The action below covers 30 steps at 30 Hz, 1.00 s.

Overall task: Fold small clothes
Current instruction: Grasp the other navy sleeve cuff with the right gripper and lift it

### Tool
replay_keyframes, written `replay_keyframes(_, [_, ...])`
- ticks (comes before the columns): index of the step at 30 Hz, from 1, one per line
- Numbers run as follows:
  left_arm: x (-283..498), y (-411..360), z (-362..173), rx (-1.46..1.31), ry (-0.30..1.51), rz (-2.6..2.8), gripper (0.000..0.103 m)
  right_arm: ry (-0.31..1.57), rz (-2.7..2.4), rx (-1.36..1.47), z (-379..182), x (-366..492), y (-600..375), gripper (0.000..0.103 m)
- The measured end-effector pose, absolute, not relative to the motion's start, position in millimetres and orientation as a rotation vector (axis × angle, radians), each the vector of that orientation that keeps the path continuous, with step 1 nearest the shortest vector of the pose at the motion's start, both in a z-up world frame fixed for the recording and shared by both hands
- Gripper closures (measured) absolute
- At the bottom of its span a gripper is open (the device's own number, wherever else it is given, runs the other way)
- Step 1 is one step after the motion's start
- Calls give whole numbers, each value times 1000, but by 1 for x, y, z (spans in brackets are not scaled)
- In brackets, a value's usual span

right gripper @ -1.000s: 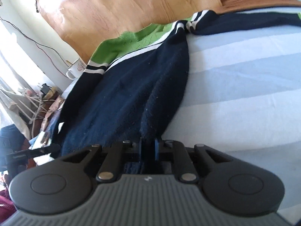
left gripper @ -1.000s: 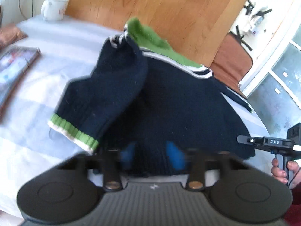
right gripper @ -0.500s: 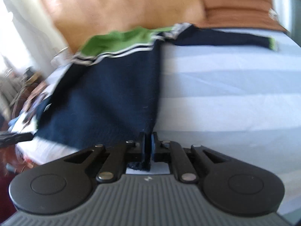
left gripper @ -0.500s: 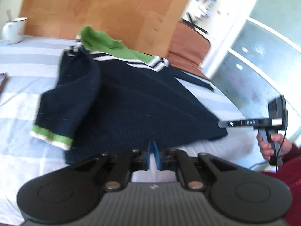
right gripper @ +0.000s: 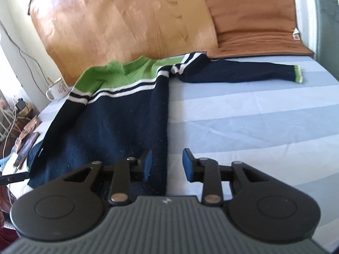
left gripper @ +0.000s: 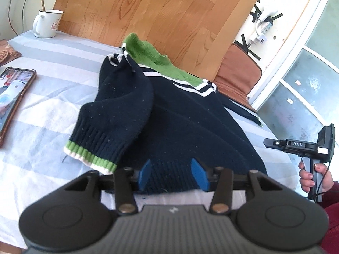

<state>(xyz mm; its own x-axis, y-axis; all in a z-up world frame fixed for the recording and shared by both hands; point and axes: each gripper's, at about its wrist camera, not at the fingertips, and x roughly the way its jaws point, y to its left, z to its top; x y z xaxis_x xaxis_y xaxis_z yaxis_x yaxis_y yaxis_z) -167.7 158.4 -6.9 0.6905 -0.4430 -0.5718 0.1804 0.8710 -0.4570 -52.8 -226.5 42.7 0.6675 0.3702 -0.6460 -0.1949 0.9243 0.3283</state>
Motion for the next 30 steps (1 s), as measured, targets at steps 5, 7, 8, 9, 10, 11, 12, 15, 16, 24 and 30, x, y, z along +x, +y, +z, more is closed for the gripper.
replay_keyframes(5, [-169, 170, -5, -392, 715, -324, 47, 774, 321, 238, 44, -47, -223, 67])
replay_keyframes(7, [-167, 173, -4, -398, 708, -314, 46, 767, 315, 247, 46, -44, -226, 67])
replay_keyframes(8, [-166, 174, -4, -400, 707, -312, 46, 764, 312, 255, 46, -43, -227, 67])
replay_keyframes(9, [-164, 174, -4, -400, 705, -311, 46, 760, 308, 266, 47, -40, -229, 67])
replay_keyframes(10, [-162, 173, -3, -400, 703, -314, 46, 755, 302, 277, 47, -38, -231, 67])
replay_keyframes(11, [-159, 172, -1, -398, 698, -319, 46, 748, 295, 292, 47, -36, -235, 67])
replay_keyframes(12, [-155, 170, 1, -396, 691, -327, 46, 740, 283, 313, 47, -33, -239, 67])
replay_keyframes(15, [-139, 158, 9, -391, 664, -367, 46, 707, 218, 408, 43, -23, -258, 67])
replay_keyframes(16, [-133, 152, 11, -386, 658, -384, 46, 698, 186, 452, 41, -19, -267, 67])
replay_keyframes(24, [-89, 95, 11, -268, 700, -536, 46, 653, -23, 813, 9, 14, -345, 66])
replay_keyframes(30, [-65, 78, 2, -258, 749, -538, 44, 596, -152, 973, -16, 58, -384, 58])
